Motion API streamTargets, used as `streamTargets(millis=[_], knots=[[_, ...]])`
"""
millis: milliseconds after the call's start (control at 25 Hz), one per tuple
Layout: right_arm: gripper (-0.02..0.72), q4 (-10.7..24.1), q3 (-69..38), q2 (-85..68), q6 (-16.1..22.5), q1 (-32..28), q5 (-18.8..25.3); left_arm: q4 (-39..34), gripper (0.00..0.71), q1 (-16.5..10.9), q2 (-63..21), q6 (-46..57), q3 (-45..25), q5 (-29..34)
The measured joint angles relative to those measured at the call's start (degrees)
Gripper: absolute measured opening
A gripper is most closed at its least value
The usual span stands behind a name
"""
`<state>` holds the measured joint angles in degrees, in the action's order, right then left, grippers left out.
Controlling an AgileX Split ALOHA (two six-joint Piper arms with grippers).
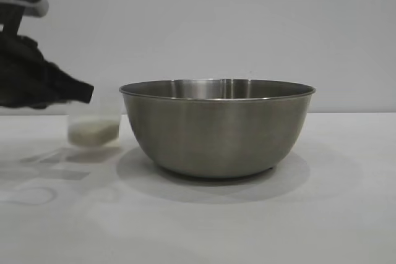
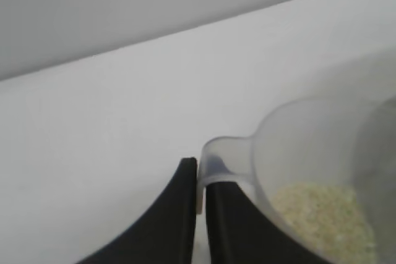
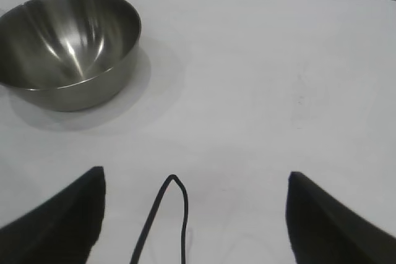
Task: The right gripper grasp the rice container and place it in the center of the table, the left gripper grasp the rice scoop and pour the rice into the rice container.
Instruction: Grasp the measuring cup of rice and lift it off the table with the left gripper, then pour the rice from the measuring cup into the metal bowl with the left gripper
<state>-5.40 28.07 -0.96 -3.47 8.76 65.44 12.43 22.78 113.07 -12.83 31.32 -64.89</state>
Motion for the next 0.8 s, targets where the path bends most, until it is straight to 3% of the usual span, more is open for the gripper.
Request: streamTargets(millis=[280, 800], knots=[[0.515, 0.0, 0.0, 0.0, 0.0, 0.0, 0.0, -8.0, 0.000, 0.0, -5.3, -10.8, 5.7, 0.1], [0.515, 0.0, 0.0, 0.0, -0.1, 0.0, 0.0, -26.8, 0.000, 0.0, -5.4, -30.6, 16.1, 0.1]])
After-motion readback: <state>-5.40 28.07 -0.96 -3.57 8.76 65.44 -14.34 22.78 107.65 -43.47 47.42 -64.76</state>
